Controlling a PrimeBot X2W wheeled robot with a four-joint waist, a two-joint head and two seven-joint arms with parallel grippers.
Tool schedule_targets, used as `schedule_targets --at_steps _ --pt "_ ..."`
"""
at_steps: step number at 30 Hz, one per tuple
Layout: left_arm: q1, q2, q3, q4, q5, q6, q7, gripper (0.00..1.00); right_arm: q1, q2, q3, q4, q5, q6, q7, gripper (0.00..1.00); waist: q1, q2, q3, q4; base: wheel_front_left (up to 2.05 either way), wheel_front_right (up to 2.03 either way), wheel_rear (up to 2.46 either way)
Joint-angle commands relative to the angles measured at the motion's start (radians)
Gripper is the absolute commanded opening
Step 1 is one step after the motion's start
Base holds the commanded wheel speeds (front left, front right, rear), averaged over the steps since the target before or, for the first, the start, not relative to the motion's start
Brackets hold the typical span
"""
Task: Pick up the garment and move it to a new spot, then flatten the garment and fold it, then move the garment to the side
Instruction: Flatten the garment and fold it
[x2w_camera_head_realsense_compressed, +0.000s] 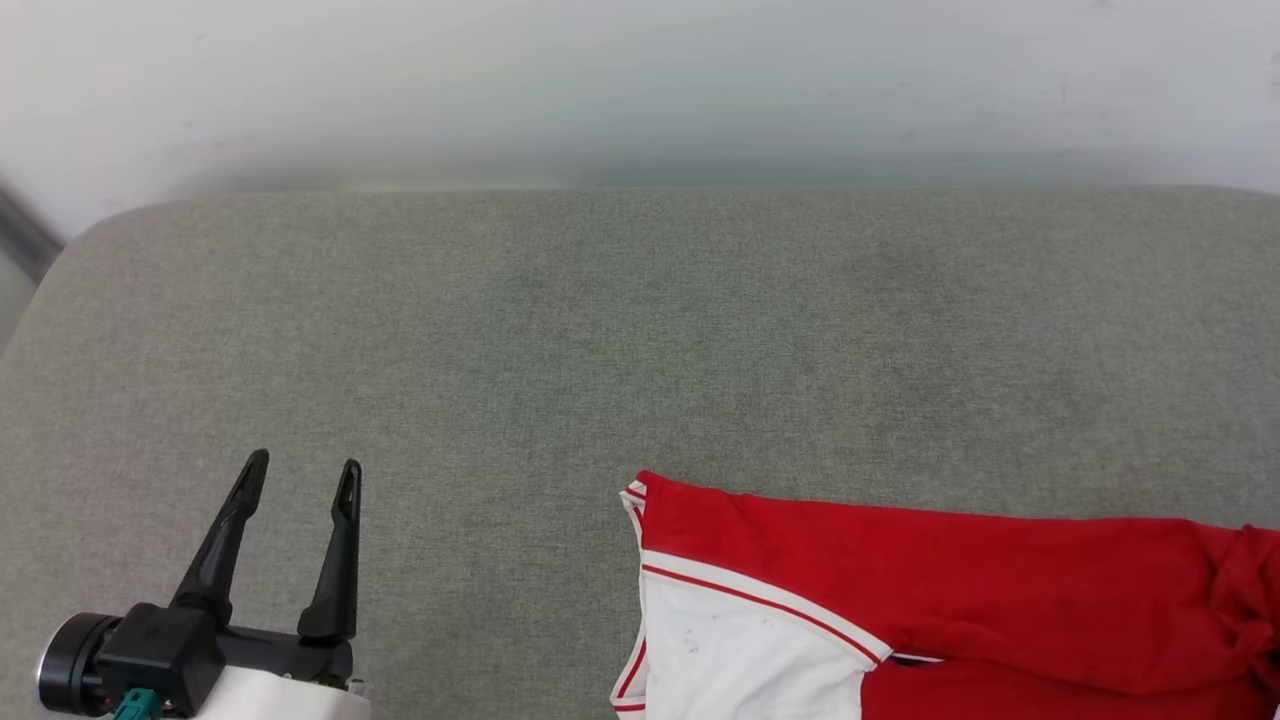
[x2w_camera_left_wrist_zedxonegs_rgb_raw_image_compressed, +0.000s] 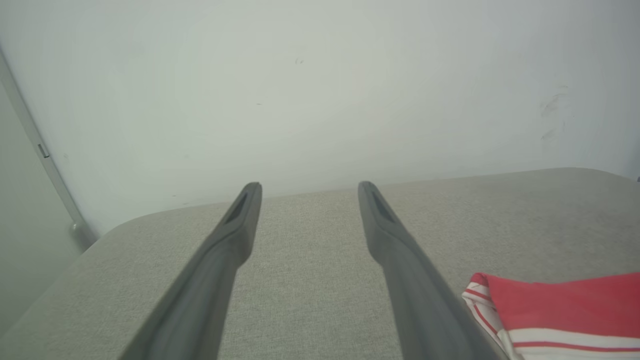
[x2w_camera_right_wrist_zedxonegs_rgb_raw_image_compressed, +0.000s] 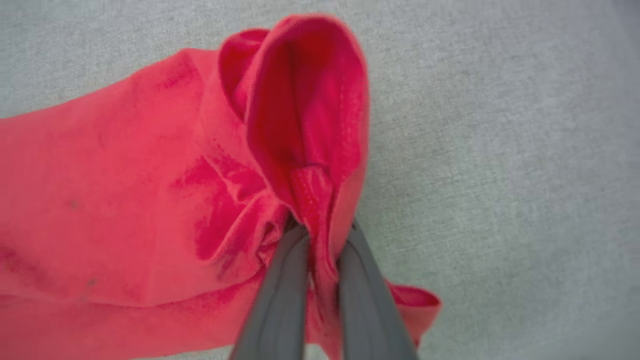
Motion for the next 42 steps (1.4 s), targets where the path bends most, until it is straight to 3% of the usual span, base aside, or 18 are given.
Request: schedule_targets --at_steps 1,14,23,30,42 --pt "0.005 0.002 0.004 0.003 -0.002 -0.001 -0.005 1.00 -0.017 0.007 -0.002 -0.012 -0.007 -0.001 0.001 0.00 0.0000 -0.0001 -0.005 -0.006 0.00 0.00 0.00" --pt "0.027 -0.014 0.001 0.006 -0.004 -0.001 -0.005 1.00 0.081 0.092 0.141 -0.301 0.048 -0.001 0.134 0.00 0.0000 -0.0001 -0.054 -0.024 0.00 0.00 0.00" --pt "0.030 -0.024 -0.007 0.008 -0.007 -0.001 -0.005 1.00 0.094 0.224 0.289 -0.475 0.099 -0.001 0.223 0.00 0.0000 -0.0001 -0.058 -0.006 0.00 0.00 0.00" --pt "0.021 -0.024 -0.014 0.016 -0.011 -0.001 -0.005 1.00 0.034 0.311 0.379 -0.453 0.123 -0.001 0.207 0.00 0.0000 -0.0001 -0.062 0.016 0.00 0.00 0.00" --pt "0.025 -0.014 -0.013 0.020 -0.018 -0.001 -0.005 1.00 -0.045 0.317 0.537 -0.290 0.220 -0.001 0.083 0.00 0.0000 -0.0001 -0.062 0.052 0.00 0.00 0.00"
